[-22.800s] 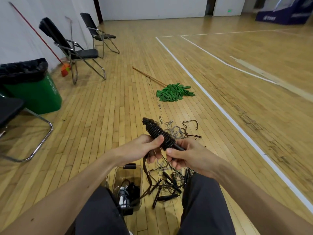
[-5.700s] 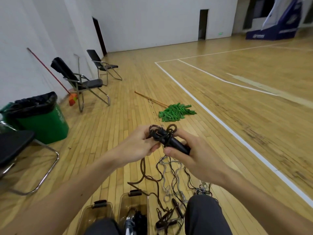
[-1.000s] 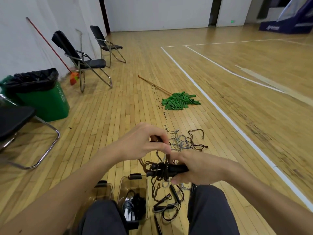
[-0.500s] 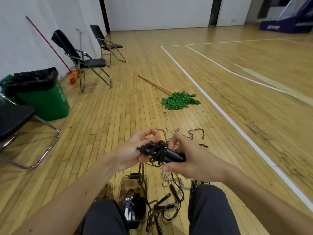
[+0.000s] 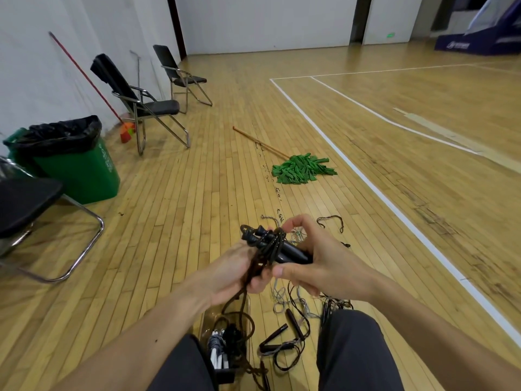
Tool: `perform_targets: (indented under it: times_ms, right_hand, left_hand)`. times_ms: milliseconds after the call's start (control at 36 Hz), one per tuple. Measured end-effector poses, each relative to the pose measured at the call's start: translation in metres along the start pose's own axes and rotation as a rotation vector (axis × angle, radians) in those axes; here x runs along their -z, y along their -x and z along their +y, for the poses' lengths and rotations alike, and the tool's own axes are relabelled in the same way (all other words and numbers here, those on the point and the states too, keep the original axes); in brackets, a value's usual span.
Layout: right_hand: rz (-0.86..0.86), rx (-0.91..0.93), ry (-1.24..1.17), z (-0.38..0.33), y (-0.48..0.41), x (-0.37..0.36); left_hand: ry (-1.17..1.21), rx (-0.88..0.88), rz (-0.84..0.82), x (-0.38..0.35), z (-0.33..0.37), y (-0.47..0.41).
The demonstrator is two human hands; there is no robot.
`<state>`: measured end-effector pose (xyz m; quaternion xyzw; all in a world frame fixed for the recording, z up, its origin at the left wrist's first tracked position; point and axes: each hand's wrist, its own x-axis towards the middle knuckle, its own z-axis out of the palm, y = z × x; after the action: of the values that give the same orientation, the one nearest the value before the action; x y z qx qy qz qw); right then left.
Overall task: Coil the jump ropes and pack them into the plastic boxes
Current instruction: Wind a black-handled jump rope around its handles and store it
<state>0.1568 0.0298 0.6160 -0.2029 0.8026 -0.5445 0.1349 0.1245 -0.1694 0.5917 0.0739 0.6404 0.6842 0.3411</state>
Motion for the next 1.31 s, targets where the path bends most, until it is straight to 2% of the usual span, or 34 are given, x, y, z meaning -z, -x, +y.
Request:
perform_targets:
  times_ms: [250, 333, 500, 583, 694, 806, 861, 944, 1028, 1194, 1306]
  right_hand:
    - [0.027, -0.001, 0.043, 0.013, -0.004, 0.005]
    - [0.081, -0.032, 0.052, 0.022, -0.006, 0.01]
    - [0.178, -0.083, 0.066, 0.046, -0.005, 0.02]
    - [0.234, -0.126, 0.13, 0.057, -0.004, 0.021]
    - [0.267, -0.173, 0.337, 0.071, -0.003, 0.008]
    - [0.118, -0.241, 0.445, 0.074, -0.003, -0.001]
    - [-0.008, -0.281, 0.452, 0.071, -0.002, -0.004]
    - [-0.193, -0.311, 0.377, 0.063, 0.002, -0.012]
    - [-0.298, -0.263, 0.401, 0.052, 0.006, -0.016]
    - [-0.336, -0.164, 0.352, 0.026, 0.018, -0.016]
    - [-0.367, -0.142, 0.243, 0.015, 0.024, -0.019]
  left_hand:
    - [-0.096, -0.028, 0.021, -0.01, -0.007, 0.002]
    - [-0.119, 0.01, 0.057, -0.01, -0.009, 0.002]
    - [-0.289, 0.092, -0.006, -0.001, -0.018, 0.008]
    - [-0.509, 0.078, 0.046, -0.001, -0.024, 0.008]
    - [-1.102, -0.102, 0.105, -0.012, -0.022, 0.009]
    - [-1.473, -0.164, 0.085, -0.02, 0.0, 0.015]
    - [-1.56, -0.188, 0.049, -0.016, 0.008, 0.014]
    - [-1.571, -0.187, -0.022, -0.015, 0.015, 0.011]
    - [-1.469, -0.183, -0.049, -0.017, 0.02, 0.008]
    - [-1.013, -0.17, -0.048, -0.006, 0.02, 0.006]
    - [-0.717, -0.077, -0.179, -0.001, 0.02, 0.006]
